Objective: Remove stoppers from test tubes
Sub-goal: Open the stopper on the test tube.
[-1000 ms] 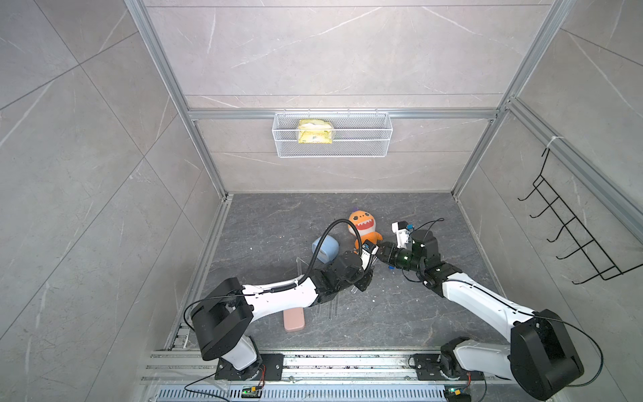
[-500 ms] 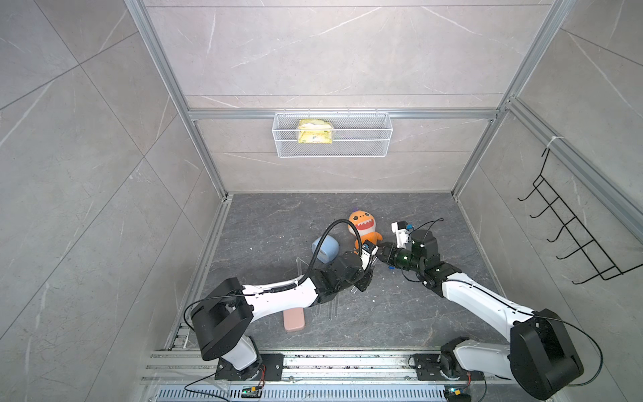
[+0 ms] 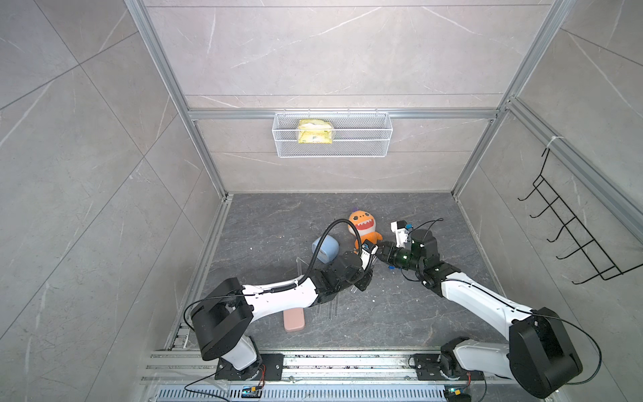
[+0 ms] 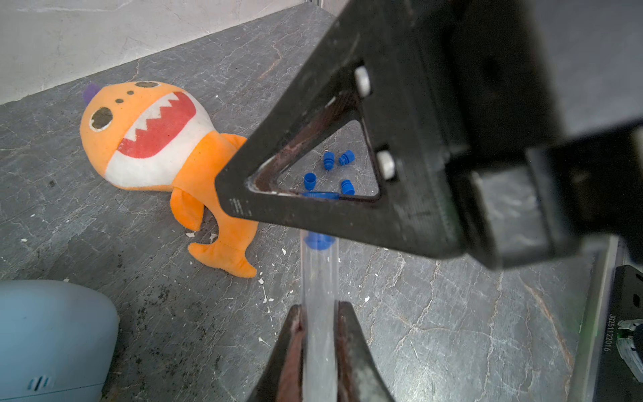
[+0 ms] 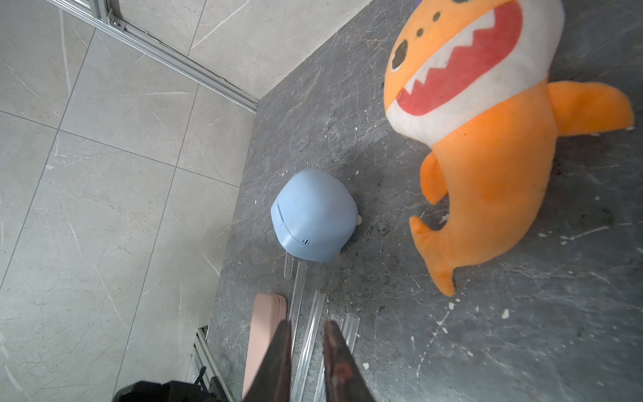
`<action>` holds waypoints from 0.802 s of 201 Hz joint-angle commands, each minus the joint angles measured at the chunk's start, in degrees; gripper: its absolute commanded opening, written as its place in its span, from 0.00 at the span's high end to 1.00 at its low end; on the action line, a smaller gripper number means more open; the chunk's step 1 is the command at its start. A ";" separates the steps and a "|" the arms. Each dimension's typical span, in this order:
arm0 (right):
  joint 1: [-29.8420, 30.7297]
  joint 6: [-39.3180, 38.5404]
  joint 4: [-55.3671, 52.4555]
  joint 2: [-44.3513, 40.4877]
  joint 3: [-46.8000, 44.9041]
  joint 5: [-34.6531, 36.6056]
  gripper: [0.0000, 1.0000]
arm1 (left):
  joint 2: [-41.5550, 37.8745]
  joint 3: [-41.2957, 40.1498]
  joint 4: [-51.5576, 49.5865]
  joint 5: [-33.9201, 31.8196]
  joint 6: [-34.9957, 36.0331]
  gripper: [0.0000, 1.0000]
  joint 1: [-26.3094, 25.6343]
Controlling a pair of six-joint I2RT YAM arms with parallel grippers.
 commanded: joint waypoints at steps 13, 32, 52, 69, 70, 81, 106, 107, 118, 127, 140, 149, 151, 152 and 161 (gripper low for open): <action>0.62 0.84 1.43 0.83 0.44 -0.89 0.79 | -2.33 0.23 2.80 -1.03 1.03 1.00 -0.21; 0.71 0.82 1.55 0.87 0.43 -0.92 0.79 | -2.33 0.24 2.82 -1.19 0.95 1.00 -0.20; 0.71 0.99 1.55 0.78 0.35 -0.69 0.78 | -2.34 0.28 2.84 -1.36 0.94 1.00 -0.20; 0.74 1.08 1.61 0.72 0.31 -0.57 0.79 | -2.33 0.39 2.76 -1.24 1.01 1.00 -0.20; 0.77 1.08 1.63 0.72 0.28 -0.57 0.79 | -2.33 0.42 2.77 -1.26 1.01 1.00 -0.20; 0.73 1.08 1.64 0.58 0.26 -0.36 0.80 | -2.33 0.29 2.68 -1.29 0.98 1.00 -0.21; 0.79 1.07 1.64 0.39 0.26 -0.14 0.83 | -2.33 0.28 2.51 -1.13 0.91 1.00 -0.20; 0.75 1.08 1.64 0.38 0.26 -0.13 0.83 | -2.33 0.28 2.56 -1.12 0.87 1.00 -0.20; 0.78 1.00 1.64 0.43 0.16 0.11 0.85 | -2.26 0.22 2.51 -1.11 0.78 1.00 -0.24; 0.79 0.99 1.64 0.39 0.15 0.26 0.86 | -2.24 0.19 2.44 -0.98 0.86 1.00 -0.20; 0.74 0.82 1.50 0.18 0.17 0.80 0.88 | -2.29 0.12 2.43 -0.96 0.67 1.00 -0.26; 0.73 0.73 1.37 0.13 0.25 1.13 0.90 | -2.37 -0.01 2.42 -1.01 0.63 1.00 -0.20; 0.77 0.66 1.37 0.16 0.24 1.13 0.90 | -2.34 -0.06 2.42 -0.98 0.54 1.00 -0.20; 0.79 0.65 1.37 0.18 0.25 1.16 0.90 | -2.33 -0.11 2.42 -1.00 0.56 1.00 -0.24; 0.73 0.56 1.28 0.17 0.33 1.32 0.89 | -2.41 -0.20 2.47 -1.02 0.52 1.00 -0.20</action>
